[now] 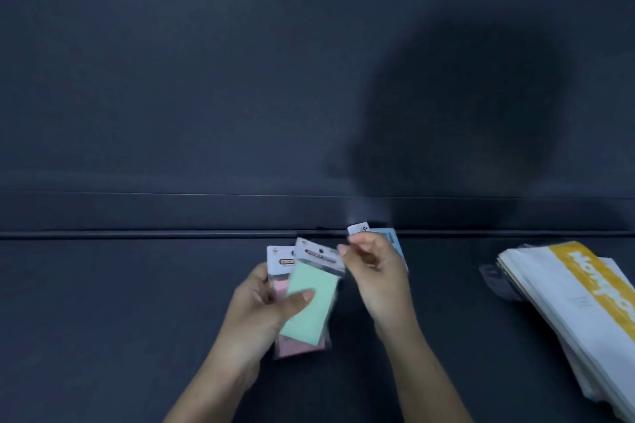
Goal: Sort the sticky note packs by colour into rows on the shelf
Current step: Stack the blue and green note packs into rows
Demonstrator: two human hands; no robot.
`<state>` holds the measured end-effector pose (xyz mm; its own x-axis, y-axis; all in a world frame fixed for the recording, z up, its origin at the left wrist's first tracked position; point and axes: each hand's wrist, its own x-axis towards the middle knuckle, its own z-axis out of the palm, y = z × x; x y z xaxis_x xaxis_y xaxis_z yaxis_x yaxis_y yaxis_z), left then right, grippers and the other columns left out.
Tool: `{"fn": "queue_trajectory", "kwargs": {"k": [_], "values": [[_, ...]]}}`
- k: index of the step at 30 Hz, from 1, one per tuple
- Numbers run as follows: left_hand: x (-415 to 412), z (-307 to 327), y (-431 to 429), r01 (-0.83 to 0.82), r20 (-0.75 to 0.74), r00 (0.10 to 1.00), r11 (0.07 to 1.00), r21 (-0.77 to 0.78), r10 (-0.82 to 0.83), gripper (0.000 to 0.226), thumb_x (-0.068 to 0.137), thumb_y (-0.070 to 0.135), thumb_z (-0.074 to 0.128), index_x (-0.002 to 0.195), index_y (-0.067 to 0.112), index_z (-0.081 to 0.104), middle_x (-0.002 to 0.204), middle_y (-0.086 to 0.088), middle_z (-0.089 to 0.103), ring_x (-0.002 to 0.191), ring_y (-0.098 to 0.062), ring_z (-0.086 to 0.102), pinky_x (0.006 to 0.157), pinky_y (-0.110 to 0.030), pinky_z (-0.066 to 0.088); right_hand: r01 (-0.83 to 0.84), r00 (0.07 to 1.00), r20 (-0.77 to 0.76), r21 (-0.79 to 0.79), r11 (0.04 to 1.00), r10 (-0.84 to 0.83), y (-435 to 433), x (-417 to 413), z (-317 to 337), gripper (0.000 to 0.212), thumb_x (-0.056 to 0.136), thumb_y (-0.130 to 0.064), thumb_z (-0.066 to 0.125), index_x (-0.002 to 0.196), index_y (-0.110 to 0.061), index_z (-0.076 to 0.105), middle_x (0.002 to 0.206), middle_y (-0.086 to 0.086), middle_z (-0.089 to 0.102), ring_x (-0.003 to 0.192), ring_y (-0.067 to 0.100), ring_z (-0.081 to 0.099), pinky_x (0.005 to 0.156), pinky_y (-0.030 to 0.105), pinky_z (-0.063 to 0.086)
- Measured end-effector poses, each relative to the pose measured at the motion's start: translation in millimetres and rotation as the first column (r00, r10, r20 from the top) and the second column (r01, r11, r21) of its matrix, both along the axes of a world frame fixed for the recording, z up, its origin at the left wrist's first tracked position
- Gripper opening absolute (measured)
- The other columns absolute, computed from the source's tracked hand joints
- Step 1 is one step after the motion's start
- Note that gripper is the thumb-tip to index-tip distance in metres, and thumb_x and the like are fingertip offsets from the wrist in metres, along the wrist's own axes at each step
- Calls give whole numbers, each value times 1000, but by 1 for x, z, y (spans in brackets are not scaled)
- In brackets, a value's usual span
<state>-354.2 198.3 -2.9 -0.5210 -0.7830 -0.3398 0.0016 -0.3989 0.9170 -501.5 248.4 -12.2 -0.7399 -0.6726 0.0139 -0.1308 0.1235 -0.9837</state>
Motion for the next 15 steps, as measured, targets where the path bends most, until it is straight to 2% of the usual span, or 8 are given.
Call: {"fn": "queue_trajectory", "kwargs": {"k": [2, 4, 6, 8, 10, 12, 14, 15], "values": [[7, 0, -3, -96, 5, 995, 995, 4, 96, 35, 75, -9, 67, 107, 4, 59, 94, -15, 73, 76, -28, 70, 56, -30, 56, 136, 955, -283, 141, 981, -92, 0, -16, -9, 9, 84, -14, 65, 92, -17, 62, 94, -3, 62, 88, 7, 56, 81, 26, 44], [13, 1, -4, -149, -15, 989, 989, 20, 149, 30, 78, -9, 64, 105, 3, 59, 89, -15, 73, 70, -26, 70, 52, -30, 56, 254, 850, -526, 399, 881, -7, 1, -29, -20, 34, 86, -28, 61, 116, -12, 59, 119, 4, 54, 114, 22, 46, 93, 35, 35], [18, 2, -4, -173, -34, 984, 984, 35, 175, 27, 79, -8, 63, 103, 3, 59, 84, -13, 73, 62, -23, 69, 47, -26, 53, 294, 803, -588, 534, 793, 99, 1, -33, -31, 58, 83, -43, 63, 128, -8, 51, 137, 6, 43, 133, 26, 28, 105, 39, 24], [20, 2, -4, -179, -30, 983, 984, 24, 179, 28, 80, -6, 63, 106, 4, 60, 86, -12, 74, 64, -21, 70, 48, -24, 52, 298, 778, -618, 524, 798, 115, -1, -27, -37, 59, 77, -38, 71, 122, -3, 56, 140, 11, 42, 139, 32, 20, 111, 46, 15], [23, 2, -3, -170, -30, 985, 985, 16, 171, 28, 81, -3, 63, 108, 5, 60, 88, -11, 74, 68, -20, 70, 51, -22, 52, 294, 773, -631, 448, 844, 66, -4, -21, -39, 35, 70, -18, 76, 99, -2, 65, 129, 13, 51, 134, 38, 29, 111, 52, 18], [26, 2, -2, -178, -39, 983, 984, 19, 179, 27, 82, -2, 63, 107, 6, 60, 88, -11, 74, 68, -19, 70, 51, -21, 52, 272, 765, -643, 391, 879, 49, -4, -17, -34, 14, 66, -4, 71, 70, -11, 60, 102, 7, 61, 113, 33, 49, 103, 53, 32], [30, 0, -3, -216, -56, 974, 976, 32, 218, 28, 81, 0, 63, 108, 8, 60, 92, -11, 73, 73, -21, 70, 56, -25, 54, 174, 769, -635, 319, 932, 74, -2, -13, -26, 27, 69, -1, 63, 61, -17, 43, 71, -1, 54, 74, 23, 52, 79, 41, 46], [34, 0, -3, -246, -69, 966, 968, 46, 249, 29, 81, 1, 63, 108, 9, 59, 95, -11, 73, 77, -23, 70, 62, -28, 54, 132, 799, -598, 283, 950, 66, -1, -10, -20, 26, 74, -2, 59, 63, -18, 42, 63, -3, 50, 63, 20, 48, 65, 34, 43]]}}
